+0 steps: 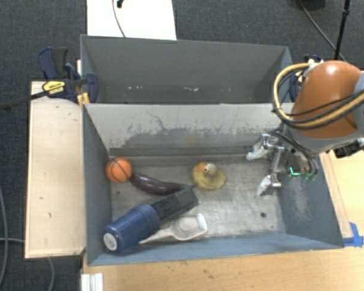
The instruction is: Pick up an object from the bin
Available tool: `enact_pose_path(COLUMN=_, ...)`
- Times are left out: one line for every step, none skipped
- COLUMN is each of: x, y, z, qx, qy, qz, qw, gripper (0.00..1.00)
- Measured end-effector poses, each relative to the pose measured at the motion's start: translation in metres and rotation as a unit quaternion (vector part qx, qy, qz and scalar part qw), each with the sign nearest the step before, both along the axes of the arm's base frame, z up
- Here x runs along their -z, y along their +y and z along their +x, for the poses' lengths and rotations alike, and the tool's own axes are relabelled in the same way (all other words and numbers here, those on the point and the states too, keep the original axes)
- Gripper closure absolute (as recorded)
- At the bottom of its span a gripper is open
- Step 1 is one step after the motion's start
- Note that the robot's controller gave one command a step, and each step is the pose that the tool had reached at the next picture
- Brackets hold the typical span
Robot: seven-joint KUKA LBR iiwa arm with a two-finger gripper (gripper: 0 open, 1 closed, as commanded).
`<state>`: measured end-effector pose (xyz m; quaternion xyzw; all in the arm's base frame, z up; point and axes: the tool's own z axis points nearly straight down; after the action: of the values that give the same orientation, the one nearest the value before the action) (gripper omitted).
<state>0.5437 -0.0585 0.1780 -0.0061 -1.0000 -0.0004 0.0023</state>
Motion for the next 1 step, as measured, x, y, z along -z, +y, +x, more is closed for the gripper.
enact_pose_path(x=-0.0042, y=0.0001, z=0.0018, qx=-0.001, qy=-0.0039, qz=0.000, qw=1.0000, gripper=0.00)
